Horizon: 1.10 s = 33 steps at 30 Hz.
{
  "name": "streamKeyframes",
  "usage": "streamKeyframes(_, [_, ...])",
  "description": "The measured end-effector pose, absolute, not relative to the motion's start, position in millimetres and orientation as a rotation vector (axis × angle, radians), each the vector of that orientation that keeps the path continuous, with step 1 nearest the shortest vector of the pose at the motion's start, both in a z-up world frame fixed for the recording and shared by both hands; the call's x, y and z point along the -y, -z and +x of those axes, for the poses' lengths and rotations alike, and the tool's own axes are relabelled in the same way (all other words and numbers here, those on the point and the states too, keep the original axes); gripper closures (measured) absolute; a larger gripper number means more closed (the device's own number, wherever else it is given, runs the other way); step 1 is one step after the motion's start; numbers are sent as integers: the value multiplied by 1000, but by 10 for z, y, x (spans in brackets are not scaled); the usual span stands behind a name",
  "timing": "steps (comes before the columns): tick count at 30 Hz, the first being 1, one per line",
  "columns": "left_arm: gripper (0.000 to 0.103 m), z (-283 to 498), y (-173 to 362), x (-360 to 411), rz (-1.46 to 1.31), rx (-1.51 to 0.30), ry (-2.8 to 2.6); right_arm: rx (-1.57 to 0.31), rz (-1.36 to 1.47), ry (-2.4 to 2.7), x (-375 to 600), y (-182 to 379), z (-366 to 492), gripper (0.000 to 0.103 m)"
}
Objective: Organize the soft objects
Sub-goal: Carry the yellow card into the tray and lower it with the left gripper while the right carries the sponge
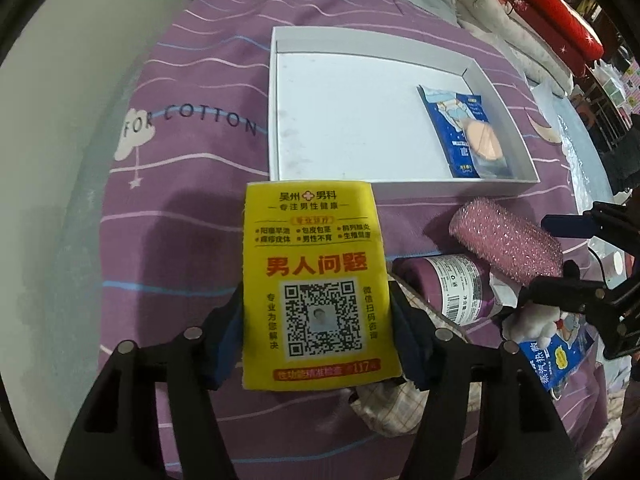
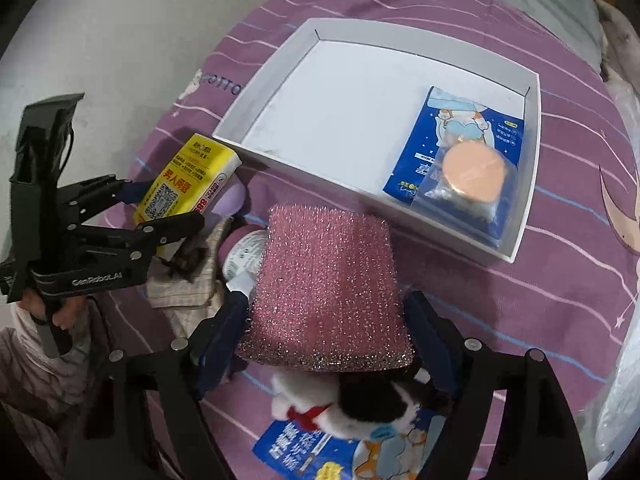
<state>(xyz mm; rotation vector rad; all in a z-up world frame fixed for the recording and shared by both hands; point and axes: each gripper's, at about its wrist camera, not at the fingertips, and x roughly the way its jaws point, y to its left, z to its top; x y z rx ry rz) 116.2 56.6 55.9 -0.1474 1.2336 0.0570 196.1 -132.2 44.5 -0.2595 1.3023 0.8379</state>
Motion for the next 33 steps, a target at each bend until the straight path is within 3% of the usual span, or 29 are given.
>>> streamKeyframes(17, [38, 1198, -903, -610, -140, -1135, -22, -1246, -49, -835, 1506, -773, 2011, 28])
streamKeyframes(28, [38, 1584, -1086, -498, -178, -1072, -16, -1048, 358, -753, 1736, -1017, 2255, 28])
streamKeyframes(33, [38, 1768, -1350, -512, -233, -1014, -30, -993, 406, -675, 1694, -1256, 2339, 28])
